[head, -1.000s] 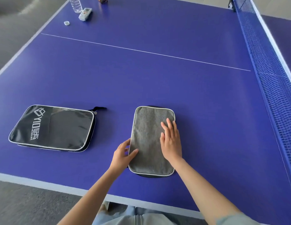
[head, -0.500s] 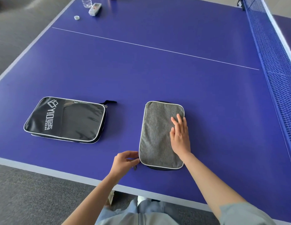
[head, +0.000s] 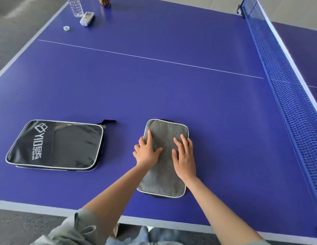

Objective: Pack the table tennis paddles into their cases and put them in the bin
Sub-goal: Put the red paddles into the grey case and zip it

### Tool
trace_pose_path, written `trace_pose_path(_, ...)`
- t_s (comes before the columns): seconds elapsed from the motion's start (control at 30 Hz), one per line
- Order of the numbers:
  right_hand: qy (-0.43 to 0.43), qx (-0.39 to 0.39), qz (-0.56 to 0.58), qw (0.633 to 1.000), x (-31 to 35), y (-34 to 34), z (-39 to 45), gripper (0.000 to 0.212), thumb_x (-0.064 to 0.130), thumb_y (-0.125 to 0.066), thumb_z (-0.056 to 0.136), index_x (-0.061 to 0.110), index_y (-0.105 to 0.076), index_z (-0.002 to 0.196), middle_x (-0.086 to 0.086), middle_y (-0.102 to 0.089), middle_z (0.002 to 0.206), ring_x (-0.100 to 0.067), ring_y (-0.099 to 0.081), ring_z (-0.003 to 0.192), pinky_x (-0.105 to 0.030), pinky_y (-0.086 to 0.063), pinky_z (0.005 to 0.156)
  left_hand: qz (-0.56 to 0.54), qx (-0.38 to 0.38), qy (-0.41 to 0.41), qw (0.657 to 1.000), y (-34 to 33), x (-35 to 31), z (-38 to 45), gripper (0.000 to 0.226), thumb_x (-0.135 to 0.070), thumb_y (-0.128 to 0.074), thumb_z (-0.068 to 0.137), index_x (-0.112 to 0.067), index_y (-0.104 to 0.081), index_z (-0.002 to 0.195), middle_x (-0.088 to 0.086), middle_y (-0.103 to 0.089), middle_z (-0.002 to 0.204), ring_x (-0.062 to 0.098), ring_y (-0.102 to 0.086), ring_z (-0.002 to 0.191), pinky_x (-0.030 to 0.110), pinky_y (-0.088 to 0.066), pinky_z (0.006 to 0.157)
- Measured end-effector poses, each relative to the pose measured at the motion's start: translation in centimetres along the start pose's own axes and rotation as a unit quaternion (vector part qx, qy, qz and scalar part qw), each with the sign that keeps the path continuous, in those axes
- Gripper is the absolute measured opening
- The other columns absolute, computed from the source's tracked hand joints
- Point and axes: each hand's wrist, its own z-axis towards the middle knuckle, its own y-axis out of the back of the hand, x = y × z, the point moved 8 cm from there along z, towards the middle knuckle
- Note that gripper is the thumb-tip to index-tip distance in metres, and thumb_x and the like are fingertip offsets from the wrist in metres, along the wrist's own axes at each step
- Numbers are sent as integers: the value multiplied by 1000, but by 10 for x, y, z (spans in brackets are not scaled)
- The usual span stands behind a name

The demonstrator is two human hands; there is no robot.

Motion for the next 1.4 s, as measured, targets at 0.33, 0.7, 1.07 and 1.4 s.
trace_pose_path(0.33,-143,-6,177,974,-5,0,7,53,26,-55,93,19,-37,143,-3,-10,159,-15,-19,145,-20,-20,112,52,-7,-59,997,8,-14,40,77,-43,-56,88,-41,-8,148,-3,-13,156,30,-31,128,41,-25,105)
trace_pose_path(0.7,-22,46,90,995,-1,30,8,26,13,-55,90,9,-67,113,-11,-66,95,-28,-59,93,-42,-52,82,240,-93,-176,950,19,-28,53,69,-77,-22,81,-50,-12,145,1,-19,154,34,-22,134,52,-5,114)
trace_pose_path(1.07,76,281,113,950,0,-2,137,50,-4,-38,95,19,-43,140,6,-60,126,-15,-51,92,-24,-39,98,273,-118,-221,929,2,-37,36,65,-75,-19,84,-50,-15,144,4,-33,150,35,-32,133,54,-13,115)
trace_pose_path(1.4,201,399,18,895,14,-27,172,31,3,-50,93,16,-66,115,-2,-67,109,-8,-56,88,-24,-43,81,261,-123,-212,934,4,-37,36,65,-76,-21,83,-53,-11,143,1,-31,150,32,-31,134,54,-14,116)
